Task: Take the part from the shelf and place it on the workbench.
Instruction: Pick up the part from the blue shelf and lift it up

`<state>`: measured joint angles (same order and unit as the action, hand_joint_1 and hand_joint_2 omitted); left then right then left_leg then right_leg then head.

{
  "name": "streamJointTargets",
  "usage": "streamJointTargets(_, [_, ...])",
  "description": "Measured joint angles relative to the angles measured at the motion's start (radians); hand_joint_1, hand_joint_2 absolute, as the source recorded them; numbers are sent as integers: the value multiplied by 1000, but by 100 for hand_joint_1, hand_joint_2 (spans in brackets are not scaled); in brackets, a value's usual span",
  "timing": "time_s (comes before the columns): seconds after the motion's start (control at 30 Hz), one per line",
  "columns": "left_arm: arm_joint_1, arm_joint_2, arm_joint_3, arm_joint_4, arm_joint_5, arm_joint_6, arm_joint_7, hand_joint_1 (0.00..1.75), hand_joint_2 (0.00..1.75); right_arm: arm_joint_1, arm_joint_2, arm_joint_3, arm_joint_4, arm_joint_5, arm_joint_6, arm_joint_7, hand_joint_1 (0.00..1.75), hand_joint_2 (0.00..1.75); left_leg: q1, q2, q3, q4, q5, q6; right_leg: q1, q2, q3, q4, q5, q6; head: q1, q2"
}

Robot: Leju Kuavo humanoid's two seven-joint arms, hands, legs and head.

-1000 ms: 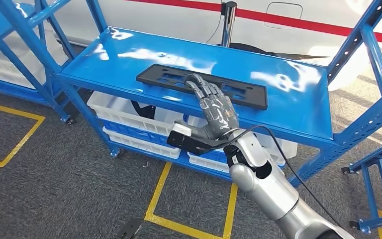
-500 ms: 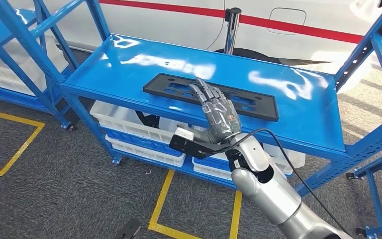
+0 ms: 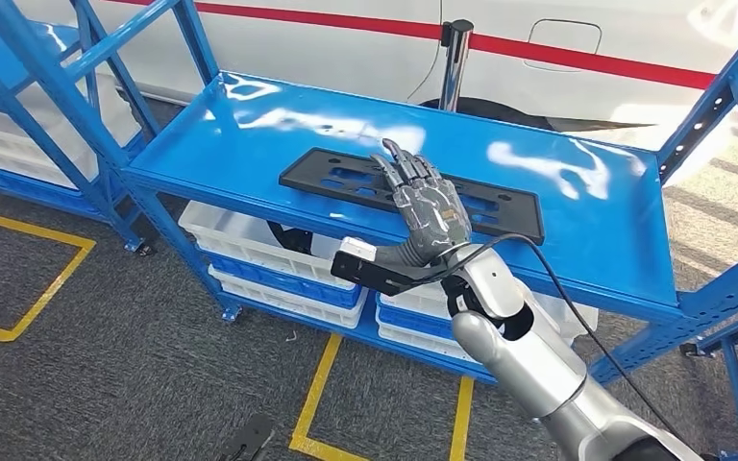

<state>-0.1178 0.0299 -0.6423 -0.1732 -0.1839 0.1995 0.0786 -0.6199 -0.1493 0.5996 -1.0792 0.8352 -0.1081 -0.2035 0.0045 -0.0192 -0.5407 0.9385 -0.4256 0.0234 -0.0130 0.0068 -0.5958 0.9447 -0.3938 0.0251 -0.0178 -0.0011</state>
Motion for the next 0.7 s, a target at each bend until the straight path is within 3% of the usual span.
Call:
streamJointTargets(0.07, [0, 0, -1, 0, -1, 0, 0, 0, 0, -15, -2, 1, 18, 9, 1, -7, 0, 175, 4, 3, -31, 63, -37, -12, -5, -2, 2, -3, 1, -9, -1, 0])
streamJointTargets(0.13, [0, -1, -2, 0, -1, 0, 0, 0, 0, -23, -2, 1, 38, 17, 2, -12, 0, 175, 7, 5, -103, 209, -99, -22, -6, -2, 2, -3, -1, -14, -3, 0])
streamJointTargets(0.2, [1, -1, -3, 0, 0, -1, 0, 0, 0, -27, -3, 2, 66, 30, 8, -12, 0, 175, 9, 7, -166, 322, -128, -28, -6, -2, 2, -3, -2, -15, -3, 0])
streamJointTargets(0.23, [1, -1, -3, 0, 0, -1, 0, 0, 0, -31, -3, 3, 83, 40, 13, -12, 0, 175, 9, 7, -170, 319, -114, -28, -6, -1, 3, -3, -2, -15, -3, 0])
streamJointTargets(0.27, [1, -1, -3, 0, 0, -2, 0, 0, 0, -39, -4, 4, 101, 48, 16, -13, 0, 175, 9, 8, -154, 270, -82, -27, -6, 0, 3, -3, -3, -14, -3, 0])
streamJointTargets(0.33, [0, -1, -3, 0, 1, -3, 0, 0, 0, -63, -6, 8, 142, 61, 24, -18, 0, 175, 8, 11, -84, 107, -5, -20, -4, 2, 5, -2, -5, -10, -3, 0])
streamJointTargets(0.37, [-1, -1, -3, 0, 1, -3, 0, 0, 0, -77, -9, 9, 164, 66, 29, -22, 0, 175, 6, 11, -56, 45, 19, -14, -2, 2, 5, -2, -6, -7, -3, 0])
streamJointTargets(0.4, [0, -1, -4, 0, 2, -5, 0, 0, 0, -90, -12, 9, 189, 70, 37, -26, 0, 175, 4, 12, -40, 11, 30, -9, 0, 3, 5, -1, -7, -3, -2, 0])
streamJointTargets(0.53, [1, -1, -4, 0, 5, -8, 0, 0, 0, -125, -27, 12, 268, 75, 61, -36, 0, 175, 2, 10, -33, -3, 37, 15, 0, 1, 1, 8, -17, 17, 0, 0])
streamJointTargets(0.6, [-1, -2, -4, 0, 5, -8, 0, 0, 0, -141, -36, 13, 303, 79, 74, -33, 0, 175, 5, 11, -29, -9, 41, 27, -1, 0, -35, 91, -67, 24, 1, 0])
streamJointTargets(0.67, [-1, -3, -4, 0, 5, -9, -1, 0, 0, -152, -42, 15, 340, 94, 86, -17, 0, 175, 4, 11, -28, -9, 40, 31, -1, -1, -107, 247, -135, 29, 3, 0])
streamJointTargets(0.7, [-1, -3, -5, 0, 5, -9, -1, 0, 0, -156, -45, 17, 359, 105, 92, -2, 0, 175, 5, 10, -27, -9, 39, 32, -2, -1, -136, 303, -151, 31, 3, 0])
